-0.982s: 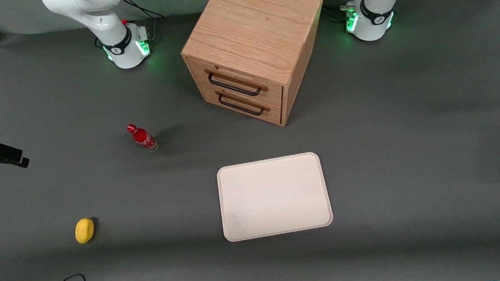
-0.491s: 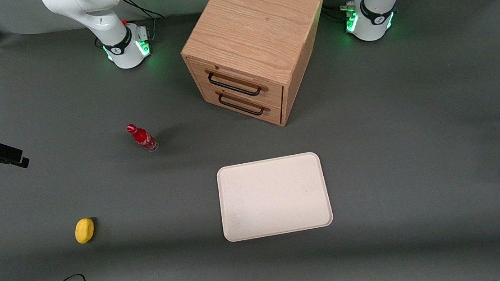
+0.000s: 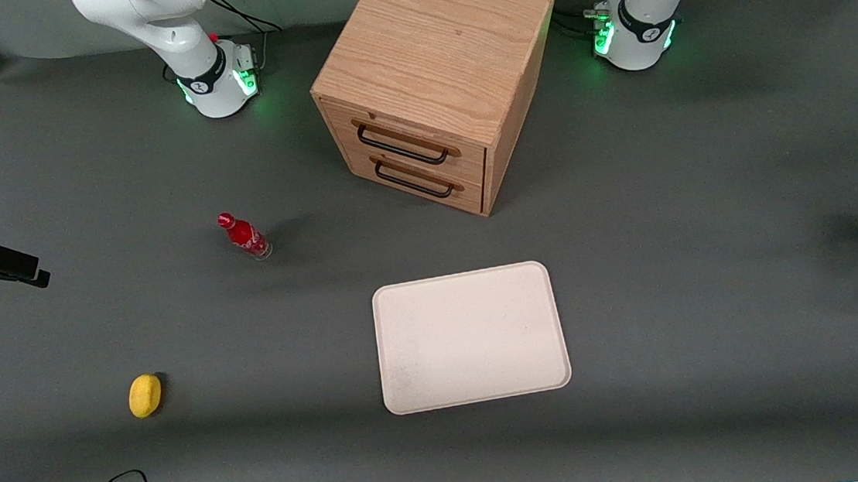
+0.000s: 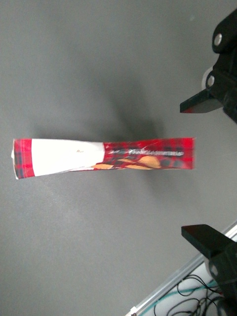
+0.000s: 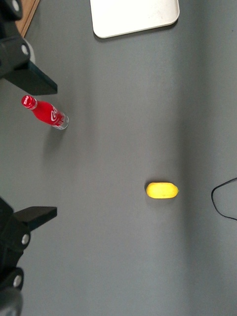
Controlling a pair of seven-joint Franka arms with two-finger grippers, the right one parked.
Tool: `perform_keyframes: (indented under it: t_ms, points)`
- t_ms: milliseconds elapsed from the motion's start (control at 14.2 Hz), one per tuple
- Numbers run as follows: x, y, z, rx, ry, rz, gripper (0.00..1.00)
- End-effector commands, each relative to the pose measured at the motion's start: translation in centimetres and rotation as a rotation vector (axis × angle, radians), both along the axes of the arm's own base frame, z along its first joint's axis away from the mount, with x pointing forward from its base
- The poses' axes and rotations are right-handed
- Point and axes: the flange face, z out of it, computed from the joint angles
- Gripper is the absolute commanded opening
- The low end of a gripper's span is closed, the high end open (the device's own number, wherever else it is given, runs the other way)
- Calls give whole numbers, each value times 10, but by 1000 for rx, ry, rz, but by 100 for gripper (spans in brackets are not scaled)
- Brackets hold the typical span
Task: Place red cookie box on tray
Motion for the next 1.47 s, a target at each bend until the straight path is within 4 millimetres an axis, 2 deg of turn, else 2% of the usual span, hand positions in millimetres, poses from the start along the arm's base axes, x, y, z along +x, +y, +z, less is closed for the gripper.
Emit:
perform_keyframes:
  t_ms: [0, 140, 351, 842, 912, 982, 1053, 1404]
  points:
    - [8, 4, -31, -6, -39, -11, 100]
    - [8, 3, -51, -23, -23, -7, 100]
    - [10, -5, -68, -54, -11, 27, 100]
    - [11, -7, -83, -64, 2, 42, 100]
    - [11, -7, -83, -63, 1, 41, 96]
    - [11, -7, -83, -62, 2, 31, 38]
    - [10, -8, -84, -64, 4, 37, 0]
    - [12, -9, -83, -60, 4, 28, 0]
